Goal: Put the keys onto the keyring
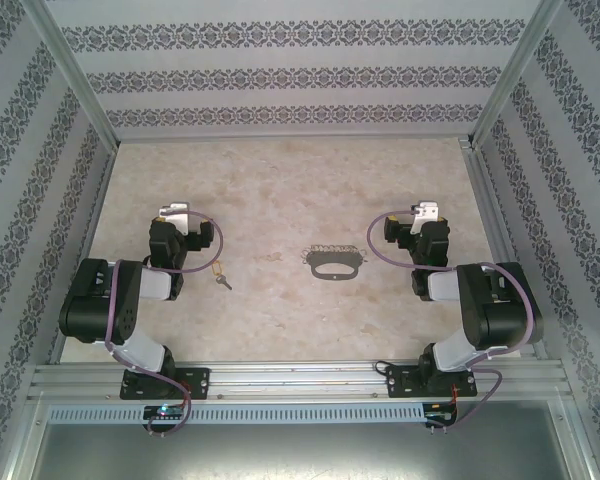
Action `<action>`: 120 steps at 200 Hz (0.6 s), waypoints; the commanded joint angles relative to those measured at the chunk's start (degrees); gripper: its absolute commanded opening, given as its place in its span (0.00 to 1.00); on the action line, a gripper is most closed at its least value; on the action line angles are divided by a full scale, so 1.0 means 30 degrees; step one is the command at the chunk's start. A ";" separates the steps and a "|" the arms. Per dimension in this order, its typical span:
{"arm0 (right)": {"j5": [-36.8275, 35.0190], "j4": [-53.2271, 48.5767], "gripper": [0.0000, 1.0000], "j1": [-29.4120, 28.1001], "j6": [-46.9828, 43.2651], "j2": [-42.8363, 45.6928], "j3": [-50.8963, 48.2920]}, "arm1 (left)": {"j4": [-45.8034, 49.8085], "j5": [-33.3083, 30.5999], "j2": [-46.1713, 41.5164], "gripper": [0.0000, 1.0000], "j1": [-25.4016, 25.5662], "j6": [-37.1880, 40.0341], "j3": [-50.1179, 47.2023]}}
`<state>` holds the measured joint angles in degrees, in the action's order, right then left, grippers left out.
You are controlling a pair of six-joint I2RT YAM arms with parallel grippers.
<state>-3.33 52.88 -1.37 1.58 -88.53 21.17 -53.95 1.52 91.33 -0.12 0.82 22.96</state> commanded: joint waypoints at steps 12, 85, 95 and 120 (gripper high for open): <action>0.0270 0.0331 0.98 0.0006 0.0059 0.0357 0.0122 | 0.0482 0.0380 -0.0203 1.00 -0.0094 -0.0127 -0.0197; 0.0030 0.0331 0.98 0.0112 0.0291 0.0360 0.0103 | 0.1029 0.0768 -0.0212 1.00 -0.0290 -0.0302 0.0107; 0.0033 0.0331 0.98 0.0128 0.0270 0.0360 0.0100 | 0.0947 0.0877 -0.0188 1.00 -0.0341 -0.0355 0.0083; 0.0053 0.0331 0.98 0.0132 0.0279 0.0344 0.0107 | 0.1015 0.1056 -0.0217 1.00 -0.0431 -0.0400 0.0108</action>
<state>-3.36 52.90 -1.34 1.61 -88.53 21.17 -52.14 3.27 91.33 -0.58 0.78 22.85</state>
